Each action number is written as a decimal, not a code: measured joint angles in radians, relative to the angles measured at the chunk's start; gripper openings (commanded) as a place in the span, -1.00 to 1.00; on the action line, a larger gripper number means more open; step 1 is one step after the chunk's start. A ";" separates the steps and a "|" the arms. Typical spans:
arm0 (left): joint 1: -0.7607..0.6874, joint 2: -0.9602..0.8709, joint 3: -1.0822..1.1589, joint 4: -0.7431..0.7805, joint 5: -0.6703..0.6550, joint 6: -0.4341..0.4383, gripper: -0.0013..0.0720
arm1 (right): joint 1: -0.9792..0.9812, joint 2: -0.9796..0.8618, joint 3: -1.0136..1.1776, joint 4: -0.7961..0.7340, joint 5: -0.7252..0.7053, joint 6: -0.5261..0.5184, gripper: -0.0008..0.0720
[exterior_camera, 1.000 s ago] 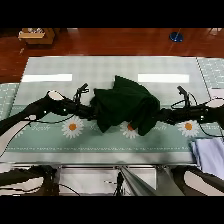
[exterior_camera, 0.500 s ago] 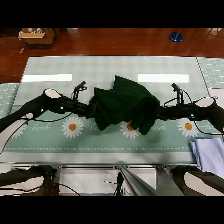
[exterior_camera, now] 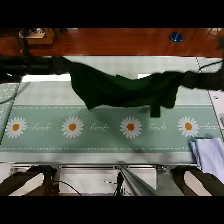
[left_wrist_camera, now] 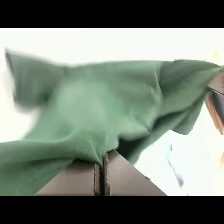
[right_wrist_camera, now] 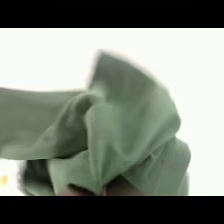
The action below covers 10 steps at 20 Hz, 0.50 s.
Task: Fold the shirts.
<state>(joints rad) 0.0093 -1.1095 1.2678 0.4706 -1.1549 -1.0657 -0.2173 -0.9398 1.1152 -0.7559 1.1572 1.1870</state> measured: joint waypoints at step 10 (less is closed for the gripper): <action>0.084 0.323 0.377 0.100 -0.050 -0.146 -0.89 | -0.011 0.174 0.555 -0.317 0.268 0.208 -0.90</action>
<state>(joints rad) 0.0933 -0.7864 1.6447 0.5709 -1.2045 -1.2114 -0.2283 -0.7662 1.6703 -1.0725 1.4250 1.3949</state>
